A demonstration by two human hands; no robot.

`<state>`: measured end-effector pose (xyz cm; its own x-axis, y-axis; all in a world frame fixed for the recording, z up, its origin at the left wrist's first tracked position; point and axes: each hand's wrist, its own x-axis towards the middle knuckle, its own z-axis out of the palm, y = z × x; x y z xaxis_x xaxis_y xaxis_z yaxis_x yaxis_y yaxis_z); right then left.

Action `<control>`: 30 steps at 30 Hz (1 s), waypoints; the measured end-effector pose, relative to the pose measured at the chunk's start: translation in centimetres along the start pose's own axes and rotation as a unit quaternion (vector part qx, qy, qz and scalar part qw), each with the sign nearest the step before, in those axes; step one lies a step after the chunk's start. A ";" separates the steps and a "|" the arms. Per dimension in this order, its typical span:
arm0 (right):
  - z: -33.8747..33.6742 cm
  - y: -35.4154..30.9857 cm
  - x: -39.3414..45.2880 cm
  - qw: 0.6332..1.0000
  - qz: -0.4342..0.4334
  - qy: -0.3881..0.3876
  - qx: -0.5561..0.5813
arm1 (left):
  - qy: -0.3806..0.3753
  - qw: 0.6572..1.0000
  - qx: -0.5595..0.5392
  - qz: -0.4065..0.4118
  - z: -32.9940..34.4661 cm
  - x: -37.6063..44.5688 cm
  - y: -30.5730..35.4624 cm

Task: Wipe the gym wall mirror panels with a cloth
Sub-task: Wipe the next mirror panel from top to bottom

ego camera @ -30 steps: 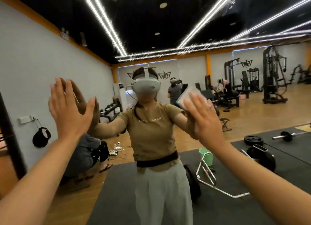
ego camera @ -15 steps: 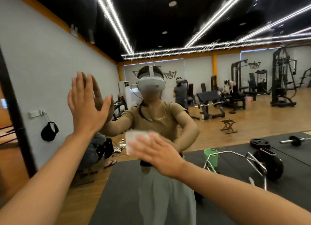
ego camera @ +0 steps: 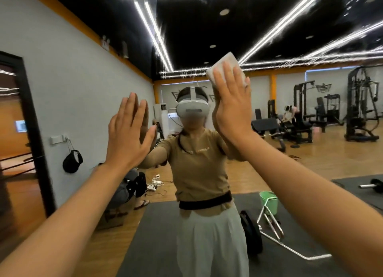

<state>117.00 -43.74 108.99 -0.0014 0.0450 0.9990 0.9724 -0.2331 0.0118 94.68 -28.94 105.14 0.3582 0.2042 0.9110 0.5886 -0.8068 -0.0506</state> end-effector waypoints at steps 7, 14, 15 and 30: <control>1.9 -3.7 -13.8 0.895 -0.396 -0.207 -0.015 | -0.007 0.999 -0.003 0.036 -0.3 0.0 -1.1; 1.5 -2.2 -12.5 0.785 -0.553 -0.273 -0.061 | -0.023 0.997 0.006 0.080 -0.9 -0.1 -2.3; 1.5 -2.5 -10.5 0.807 -0.529 -0.257 -0.064 | -0.025 0.996 0.004 0.083 -1.0 -0.1 -2.3; 2.0 -5.8 -24.5 0.834 -0.469 -0.281 -0.075 | -0.015 0.996 0.004 0.088 -1.1 -0.1 -2.0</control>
<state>111.83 -41.50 84.31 -0.5950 0.7140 0.3690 0.5638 0.0437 0.8247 92.65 -27.98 105.58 0.4777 0.0772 0.8751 0.5211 -0.8268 -0.2116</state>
